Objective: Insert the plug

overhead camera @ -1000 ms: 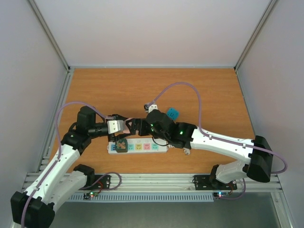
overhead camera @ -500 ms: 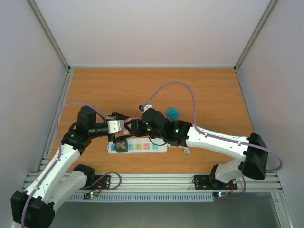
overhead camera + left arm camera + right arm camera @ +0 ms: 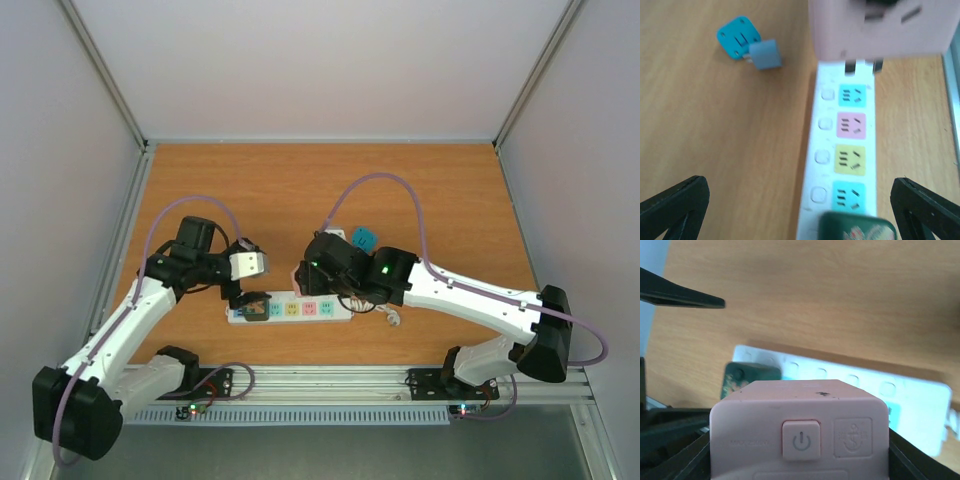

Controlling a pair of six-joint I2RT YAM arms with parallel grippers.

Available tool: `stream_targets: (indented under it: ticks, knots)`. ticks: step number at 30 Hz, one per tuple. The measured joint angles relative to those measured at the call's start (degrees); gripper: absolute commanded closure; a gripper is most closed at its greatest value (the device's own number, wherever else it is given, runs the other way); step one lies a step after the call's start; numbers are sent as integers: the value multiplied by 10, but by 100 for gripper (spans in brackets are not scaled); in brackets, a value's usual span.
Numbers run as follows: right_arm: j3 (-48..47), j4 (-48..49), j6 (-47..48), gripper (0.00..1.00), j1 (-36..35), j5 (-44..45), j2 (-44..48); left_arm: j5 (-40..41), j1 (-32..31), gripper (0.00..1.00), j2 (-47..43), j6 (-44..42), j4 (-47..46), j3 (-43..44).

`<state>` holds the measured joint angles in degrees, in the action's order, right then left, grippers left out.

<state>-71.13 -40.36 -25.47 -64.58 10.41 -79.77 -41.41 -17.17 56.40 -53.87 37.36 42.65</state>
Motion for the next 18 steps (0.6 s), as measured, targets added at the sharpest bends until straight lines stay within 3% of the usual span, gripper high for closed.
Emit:
stream_targets:
  ticks: [6, 18]
  knots:
    - [2, -73, -5, 99, 0, -13, 11, 12, 17, 0, 14, -41, 67, 0]
    - [21, -154, -76, 99, 0, 43, -49, 43, 25, 0, 14, -44, 71, 0]
